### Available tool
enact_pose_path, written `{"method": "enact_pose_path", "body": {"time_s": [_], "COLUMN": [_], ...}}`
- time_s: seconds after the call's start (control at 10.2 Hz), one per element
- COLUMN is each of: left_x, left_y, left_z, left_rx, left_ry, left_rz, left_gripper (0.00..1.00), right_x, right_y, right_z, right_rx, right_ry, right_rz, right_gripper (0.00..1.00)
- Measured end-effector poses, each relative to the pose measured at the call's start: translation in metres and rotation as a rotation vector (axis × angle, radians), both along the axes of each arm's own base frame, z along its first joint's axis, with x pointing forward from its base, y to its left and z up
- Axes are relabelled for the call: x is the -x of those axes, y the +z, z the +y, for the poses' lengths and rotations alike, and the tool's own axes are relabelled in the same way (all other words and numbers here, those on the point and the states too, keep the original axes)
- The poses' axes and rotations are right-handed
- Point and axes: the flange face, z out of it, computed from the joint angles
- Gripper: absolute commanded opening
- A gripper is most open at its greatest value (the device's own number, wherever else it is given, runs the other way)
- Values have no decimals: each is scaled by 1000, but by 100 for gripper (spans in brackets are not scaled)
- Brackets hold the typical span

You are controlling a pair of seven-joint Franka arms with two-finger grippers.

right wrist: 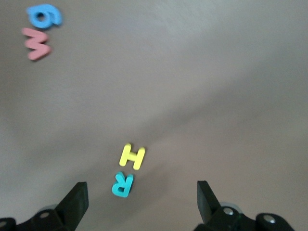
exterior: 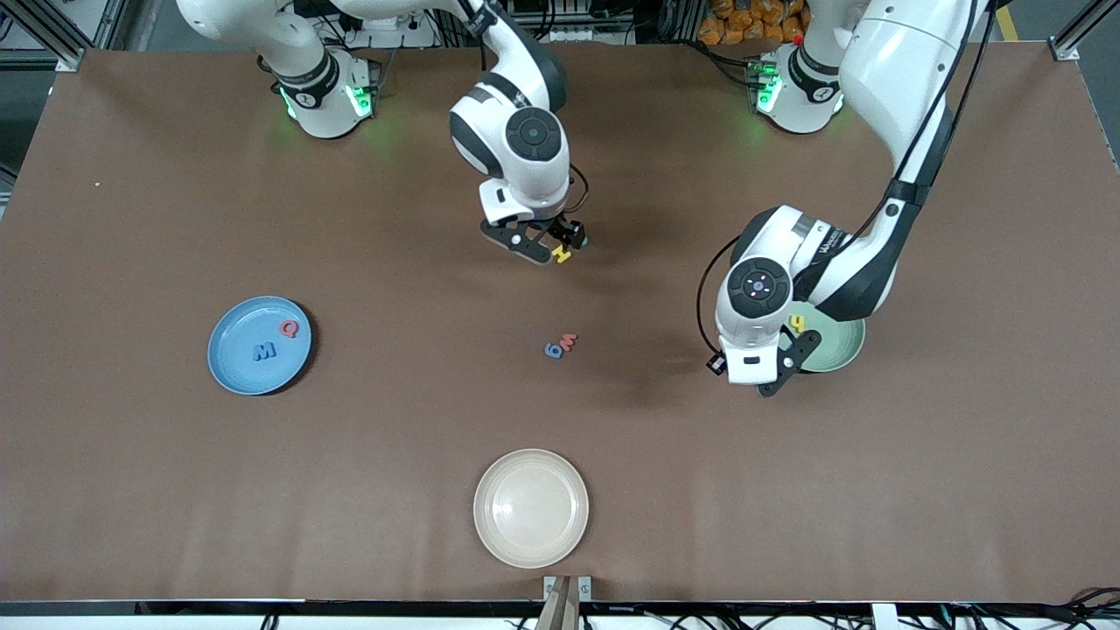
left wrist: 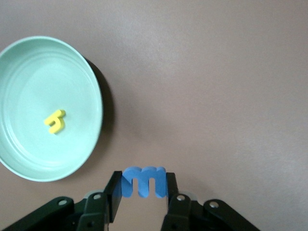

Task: Sort uppercase to blue plate, lowercase to green plate
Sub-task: 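Carry the m toward the green plate while the right gripper nears the H, then lower the right gripper and grasp the yellow H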

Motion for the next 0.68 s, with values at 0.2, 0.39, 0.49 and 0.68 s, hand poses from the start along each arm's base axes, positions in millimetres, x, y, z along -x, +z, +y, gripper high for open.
{"method": "enact_pose_path", "body": {"time_s": [0.2, 0.39, 0.49, 0.68], "left_x": [8, 15, 17, 19], "left_y": [7, 15, 21, 34], "left_z": [14, 31, 42, 67], "left_rx": [-8, -11, -7, 8], "left_ry": [-70, -174, -235, -345], "left_rz": [25, 54, 68, 95], "left_gripper": [0, 0, 0, 0], "right_x": [4, 3, 5, 15], "right_y": [-1, -2, -5, -24], "right_z": [3, 4, 9, 26], "right_rx": [24, 30, 11, -27], "right_ry": [-178, -267, -269, -232], "right_rz": [-3, -10, -26, -80], "right_gripper": [99, 99, 99, 98]}}
